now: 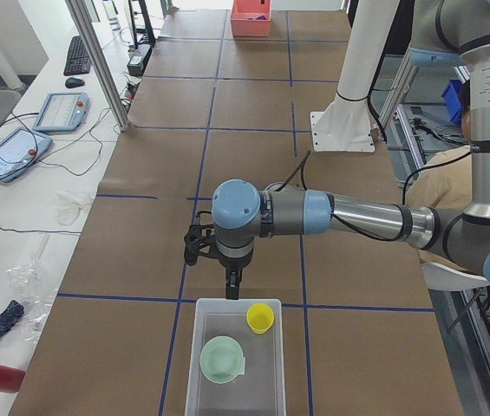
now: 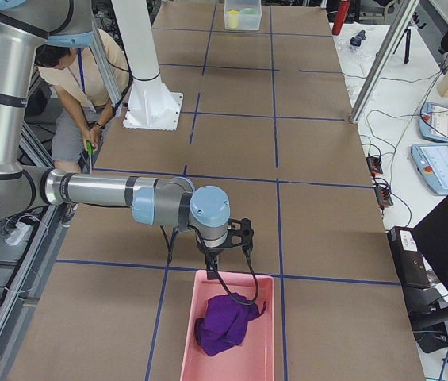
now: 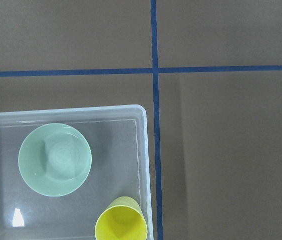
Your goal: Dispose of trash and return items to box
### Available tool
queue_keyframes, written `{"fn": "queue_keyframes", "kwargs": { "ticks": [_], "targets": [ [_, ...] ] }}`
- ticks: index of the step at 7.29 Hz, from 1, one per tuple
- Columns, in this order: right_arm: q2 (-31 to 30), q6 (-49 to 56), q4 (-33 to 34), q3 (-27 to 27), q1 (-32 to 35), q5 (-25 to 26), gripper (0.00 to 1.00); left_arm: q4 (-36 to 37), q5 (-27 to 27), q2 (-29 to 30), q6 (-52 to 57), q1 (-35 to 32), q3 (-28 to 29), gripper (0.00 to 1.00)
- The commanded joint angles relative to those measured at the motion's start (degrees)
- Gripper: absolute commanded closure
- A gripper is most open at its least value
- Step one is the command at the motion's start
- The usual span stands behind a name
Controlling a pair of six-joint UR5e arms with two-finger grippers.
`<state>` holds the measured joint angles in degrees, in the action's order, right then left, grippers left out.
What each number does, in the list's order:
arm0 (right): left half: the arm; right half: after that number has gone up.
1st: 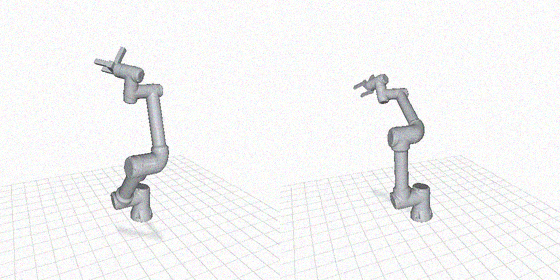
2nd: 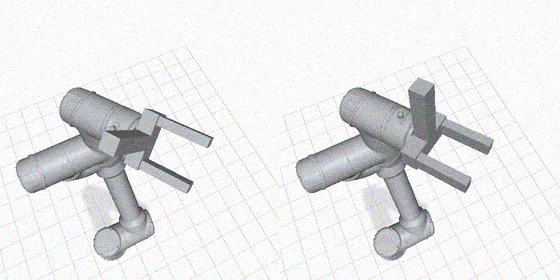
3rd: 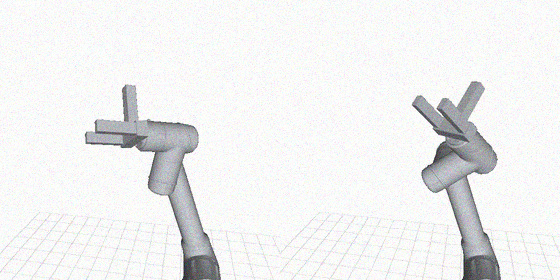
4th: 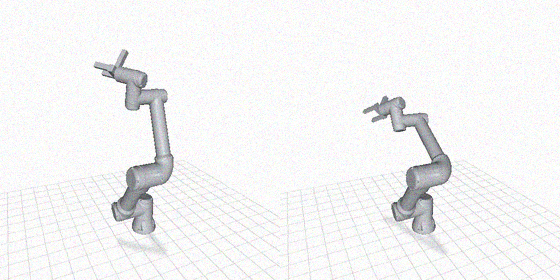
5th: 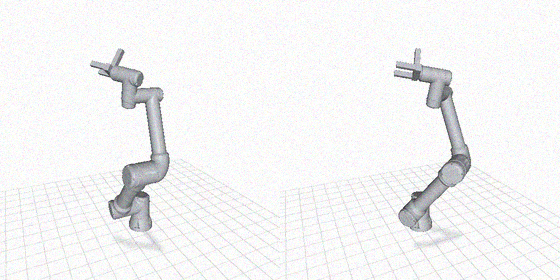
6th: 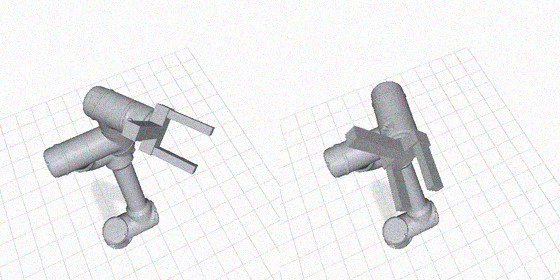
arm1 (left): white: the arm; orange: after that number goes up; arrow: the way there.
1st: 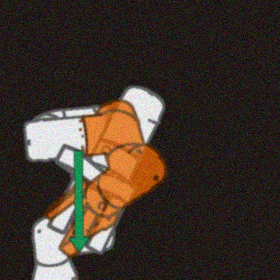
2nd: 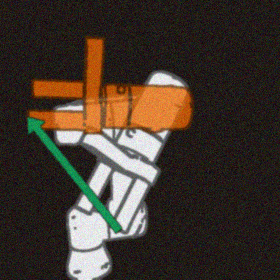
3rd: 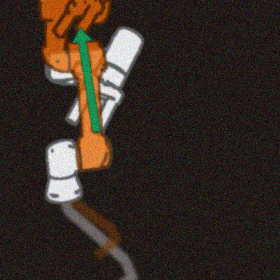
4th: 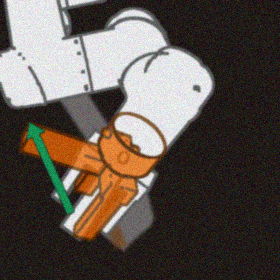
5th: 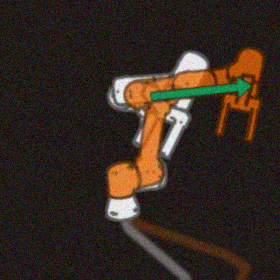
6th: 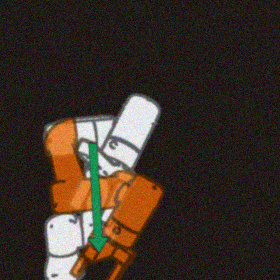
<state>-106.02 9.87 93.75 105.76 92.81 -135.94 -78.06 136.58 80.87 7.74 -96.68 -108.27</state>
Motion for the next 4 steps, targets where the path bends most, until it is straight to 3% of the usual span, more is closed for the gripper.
{"fn": "queue_keyframes", "kwargs": {
  "ticks": [1,4],
  "targets": [
    [-0.3,0.1,0.1,-0.5,0.0,0.1,0.00,0.0,0.0,-0.5,0.0,0.0,0.3,0.00],
    [-0.4,0.1,0.0,-0.7,0.0,0.0,0.00,0.0,0.0,-0.6,0.0,-0.1,0.3,0.00]
  ]
}}
